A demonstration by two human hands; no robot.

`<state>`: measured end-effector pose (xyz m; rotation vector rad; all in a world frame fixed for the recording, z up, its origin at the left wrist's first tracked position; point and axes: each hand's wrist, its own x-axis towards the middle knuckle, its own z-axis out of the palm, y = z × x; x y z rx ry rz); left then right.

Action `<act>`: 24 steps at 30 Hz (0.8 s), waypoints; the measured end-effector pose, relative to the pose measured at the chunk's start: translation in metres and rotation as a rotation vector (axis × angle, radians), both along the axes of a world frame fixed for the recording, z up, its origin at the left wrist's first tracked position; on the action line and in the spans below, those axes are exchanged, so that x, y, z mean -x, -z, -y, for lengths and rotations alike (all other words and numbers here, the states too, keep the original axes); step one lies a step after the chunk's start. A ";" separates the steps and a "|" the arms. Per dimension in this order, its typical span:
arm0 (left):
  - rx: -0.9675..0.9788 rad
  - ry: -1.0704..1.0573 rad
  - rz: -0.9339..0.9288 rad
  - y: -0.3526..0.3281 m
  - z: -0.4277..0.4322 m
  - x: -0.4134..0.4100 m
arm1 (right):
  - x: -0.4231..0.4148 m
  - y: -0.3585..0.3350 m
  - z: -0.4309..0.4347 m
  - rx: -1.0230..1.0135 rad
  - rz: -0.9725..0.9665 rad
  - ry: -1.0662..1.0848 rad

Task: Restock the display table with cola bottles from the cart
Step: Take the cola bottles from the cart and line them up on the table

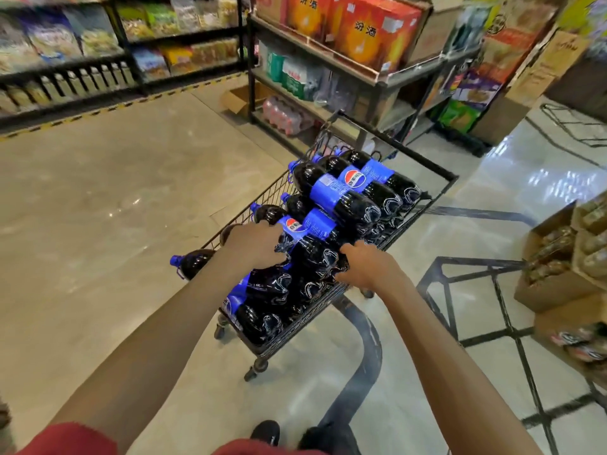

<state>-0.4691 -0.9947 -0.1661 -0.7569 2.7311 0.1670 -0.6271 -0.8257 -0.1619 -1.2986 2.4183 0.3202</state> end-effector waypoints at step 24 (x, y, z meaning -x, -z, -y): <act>-0.267 -0.600 -0.169 0.064 0.079 0.234 | 0.237 0.036 0.114 0.061 0.155 -0.260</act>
